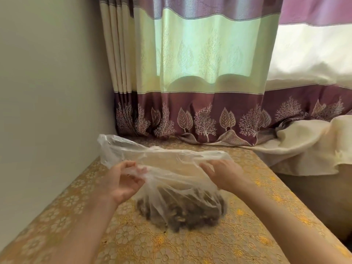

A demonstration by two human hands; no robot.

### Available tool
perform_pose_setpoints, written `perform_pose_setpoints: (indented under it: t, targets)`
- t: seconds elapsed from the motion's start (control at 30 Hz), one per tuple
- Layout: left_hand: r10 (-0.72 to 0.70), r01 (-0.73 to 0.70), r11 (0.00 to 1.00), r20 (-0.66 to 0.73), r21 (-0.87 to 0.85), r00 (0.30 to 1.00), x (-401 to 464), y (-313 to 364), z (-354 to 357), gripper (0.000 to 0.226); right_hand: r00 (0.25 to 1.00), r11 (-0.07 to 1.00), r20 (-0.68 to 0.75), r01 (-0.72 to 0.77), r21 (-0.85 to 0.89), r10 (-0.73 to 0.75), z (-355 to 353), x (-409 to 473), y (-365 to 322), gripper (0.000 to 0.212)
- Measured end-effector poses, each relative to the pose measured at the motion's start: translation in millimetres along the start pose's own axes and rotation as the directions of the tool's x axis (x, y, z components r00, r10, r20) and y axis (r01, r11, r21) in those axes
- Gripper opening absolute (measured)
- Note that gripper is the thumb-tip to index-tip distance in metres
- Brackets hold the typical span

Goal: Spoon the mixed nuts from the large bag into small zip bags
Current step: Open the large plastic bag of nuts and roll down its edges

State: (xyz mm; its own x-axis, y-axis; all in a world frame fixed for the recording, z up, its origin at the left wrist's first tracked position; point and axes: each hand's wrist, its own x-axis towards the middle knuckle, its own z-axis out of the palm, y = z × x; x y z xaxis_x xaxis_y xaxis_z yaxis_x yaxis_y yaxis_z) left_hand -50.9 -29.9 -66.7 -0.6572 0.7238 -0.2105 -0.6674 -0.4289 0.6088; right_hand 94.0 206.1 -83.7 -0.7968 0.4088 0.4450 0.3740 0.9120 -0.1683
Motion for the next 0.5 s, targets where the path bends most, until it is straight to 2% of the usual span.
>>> perform_pose_setpoints:
  t: [0.03, 0.13, 0.17, 0.27, 0.3, 0.37, 0.43, 0.47, 0.5]
  targets:
    - [-0.045, 0.045, 0.999, 0.023, -0.014, 0.999, -1, -3, -5, 0.004, 0.999, 0.998, 0.025, -0.046, -0.039, 0.047, 0, -1, 3, 0.058]
    - [-0.157, 0.158, 0.987, 0.026, -0.018, 0.987, -7, -3, -19, 0.011, 0.967, 0.974, 0.154, -0.182, -0.136, 0.202, 1, -5, 20, 0.070]
    - [-0.166, 0.166, 0.986, 0.011, -0.019, 0.986, -10, -2, -24, 0.022, 0.944, 0.964, 0.212, -0.227, -0.136, 0.252, 1, -8, 26, 0.071]
    - [-0.100, 0.099, 0.994, -0.027, -0.043, 0.995, -9, 2, -39, 0.073, 0.877, 0.938, 0.349, -0.345, -0.019, 0.329, 2, -18, 46, 0.070]
    - [-0.072, 0.068, 0.994, -0.045, -0.080, 0.996, -7, 3, -44, 0.077, 0.865, 0.928, 0.374, -0.371, 0.026, 0.335, 2, -21, 50, 0.068]
    - [-0.037, 0.029, 0.994, -0.077, -0.105, 0.996, -6, 6, -49, 0.063, 0.843, 0.903, 0.420, -0.415, 0.112, 0.335, 2, -28, 56, 0.061]
    - [-0.027, 0.030, 0.998, -0.071, 0.046, 0.997, -9, 10, -47, 0.048, 0.848, 0.909, 0.426, -0.398, 0.123, 0.314, 0, -34, 53, 0.055]
    - [0.007, 0.015, 0.975, -0.099, 0.223, 0.995, -12, 12, -44, 0.044, 0.868, 0.925, 0.397, -0.365, 0.107, 0.297, -3, -36, 49, 0.052]
    - [0.108, -0.033, 0.898, -0.147, 0.439, 0.983, -14, 12, -39, 0.039, 0.902, 0.943, 0.334, -0.321, 0.091, 0.275, -5, -37, 43, 0.048]
